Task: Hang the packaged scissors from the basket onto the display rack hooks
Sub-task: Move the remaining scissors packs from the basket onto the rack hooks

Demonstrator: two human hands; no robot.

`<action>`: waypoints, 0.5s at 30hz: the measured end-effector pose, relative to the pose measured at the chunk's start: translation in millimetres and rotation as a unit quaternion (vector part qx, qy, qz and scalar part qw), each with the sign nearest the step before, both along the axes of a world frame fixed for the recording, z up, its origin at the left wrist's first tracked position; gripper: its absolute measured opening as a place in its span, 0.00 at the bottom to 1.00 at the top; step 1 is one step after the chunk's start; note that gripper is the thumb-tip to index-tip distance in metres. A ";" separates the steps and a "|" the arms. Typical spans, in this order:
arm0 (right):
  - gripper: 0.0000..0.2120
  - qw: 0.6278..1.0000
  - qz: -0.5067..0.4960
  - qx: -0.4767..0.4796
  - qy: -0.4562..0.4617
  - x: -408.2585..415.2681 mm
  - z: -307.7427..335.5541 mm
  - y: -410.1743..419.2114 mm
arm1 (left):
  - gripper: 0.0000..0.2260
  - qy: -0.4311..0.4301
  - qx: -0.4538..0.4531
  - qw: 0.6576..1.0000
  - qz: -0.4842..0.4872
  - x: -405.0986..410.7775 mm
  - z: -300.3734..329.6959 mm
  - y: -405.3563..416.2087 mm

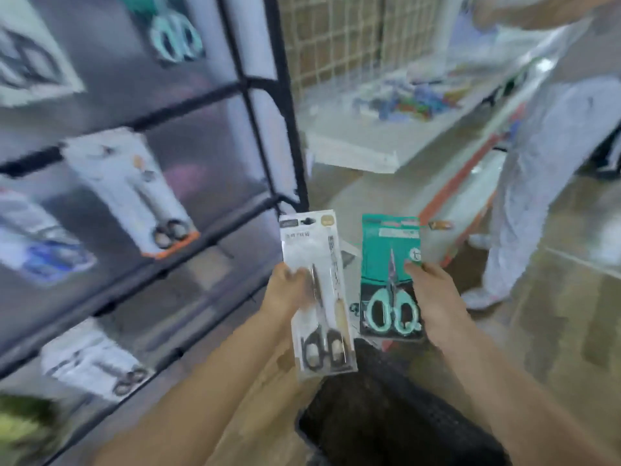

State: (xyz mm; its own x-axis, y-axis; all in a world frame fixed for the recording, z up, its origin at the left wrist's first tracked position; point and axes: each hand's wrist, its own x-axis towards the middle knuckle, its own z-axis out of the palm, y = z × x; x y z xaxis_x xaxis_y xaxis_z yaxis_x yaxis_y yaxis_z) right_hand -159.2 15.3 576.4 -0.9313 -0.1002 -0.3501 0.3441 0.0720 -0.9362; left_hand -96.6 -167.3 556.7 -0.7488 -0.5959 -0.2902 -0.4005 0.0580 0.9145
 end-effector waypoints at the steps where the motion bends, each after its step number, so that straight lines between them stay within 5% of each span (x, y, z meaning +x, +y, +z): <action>1: 0.06 1.000 0.012 -0.011 0.003 13.0 9.7 -6.6 | 0.08 0.011 -0.006 1.000 0.006 16.7 10.1 -3.9; 3: 0.05 0.998 0.052 -0.018 -0.001 41.6 20.8 -18.0 | 0.13 0.011 -0.030 0.999 0.040 51.1 28.6 -9.9; 15: 0.09 0.954 0.269 0.095 -0.088 148.1 -27.8 -38.3 | 0.04 -0.060 0.049 0.967 0.244 242.4 -8.6 -20.3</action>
